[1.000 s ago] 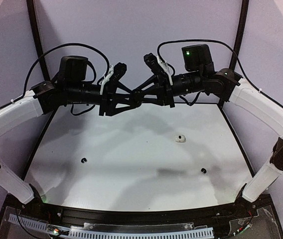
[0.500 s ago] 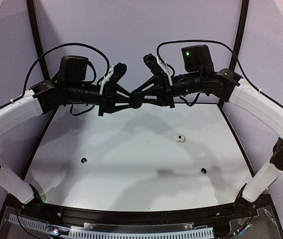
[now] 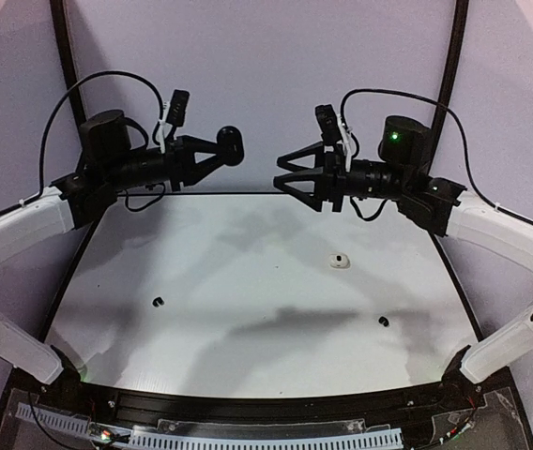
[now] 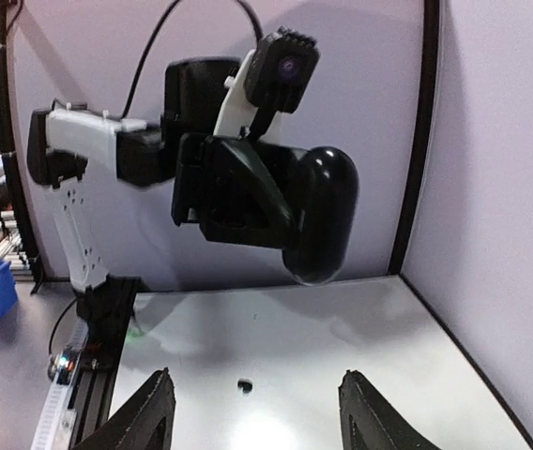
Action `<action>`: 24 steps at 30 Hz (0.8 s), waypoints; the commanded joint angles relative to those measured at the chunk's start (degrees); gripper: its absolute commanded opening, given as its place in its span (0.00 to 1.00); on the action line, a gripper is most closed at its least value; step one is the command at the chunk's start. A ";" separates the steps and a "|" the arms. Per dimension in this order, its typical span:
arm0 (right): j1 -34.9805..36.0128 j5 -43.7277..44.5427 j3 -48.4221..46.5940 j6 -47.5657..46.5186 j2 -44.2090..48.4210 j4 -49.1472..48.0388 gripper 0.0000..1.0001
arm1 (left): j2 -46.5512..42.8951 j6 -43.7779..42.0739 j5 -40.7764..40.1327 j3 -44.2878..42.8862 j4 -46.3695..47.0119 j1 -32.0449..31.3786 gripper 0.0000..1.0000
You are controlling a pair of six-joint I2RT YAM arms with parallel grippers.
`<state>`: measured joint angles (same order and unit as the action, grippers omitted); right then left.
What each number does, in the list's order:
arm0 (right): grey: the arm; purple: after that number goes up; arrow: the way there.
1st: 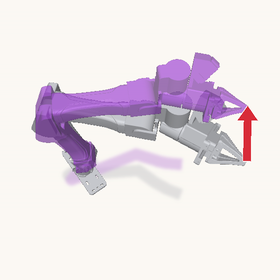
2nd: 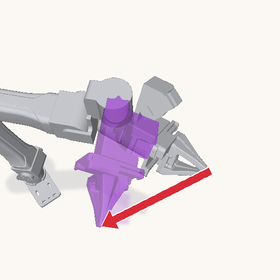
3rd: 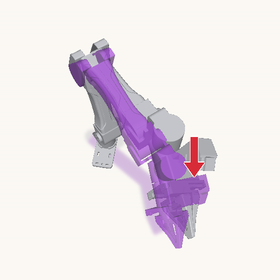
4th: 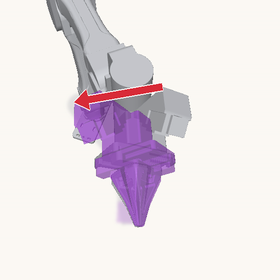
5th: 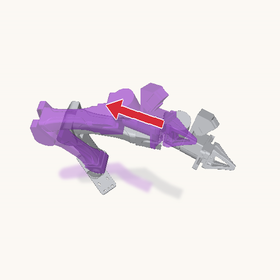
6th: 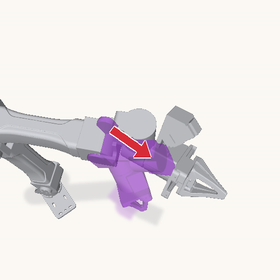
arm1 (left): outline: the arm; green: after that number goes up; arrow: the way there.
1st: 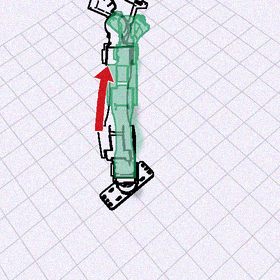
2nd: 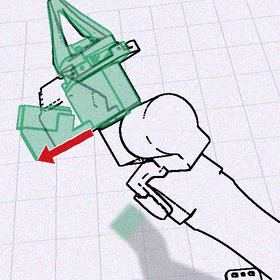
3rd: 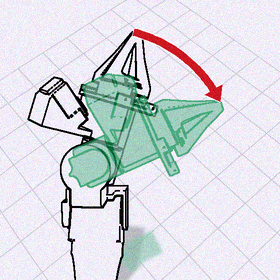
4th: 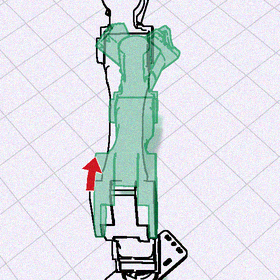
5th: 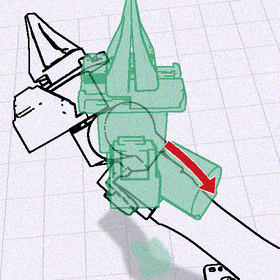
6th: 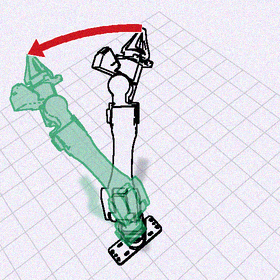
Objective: Insert the wireless bluetooth earbuds into the charging case
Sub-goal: Pass from the right arm to the left, then pass from the left arm to the right
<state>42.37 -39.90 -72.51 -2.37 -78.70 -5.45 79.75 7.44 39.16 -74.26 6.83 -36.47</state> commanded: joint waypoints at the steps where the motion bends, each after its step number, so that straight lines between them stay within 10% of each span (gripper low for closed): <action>1: 0.75 2.30 3.62 12.14 -1.03 -23.28 0.59 | -3.75 15.50 5.14 4.91 23.83 0.52 0.01; 18: 4.97 -4.72 -12.53 7.79 -13.49 -13.95 0.62 | -3.54 12.79 5.62 5.47 22.89 -0.74 0.01; 24: 5.31 -5.81 -17.22 6.87 -16.31 -10.04 0.47 | -3.30 8.91 5.51 4.39 18.98 -1.22 0.01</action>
<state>47.33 -44.12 -86.72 5.98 -93.32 -19.11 77.73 19.90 44.16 -68.34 28.77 -37.21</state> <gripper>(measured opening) 0.515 0.198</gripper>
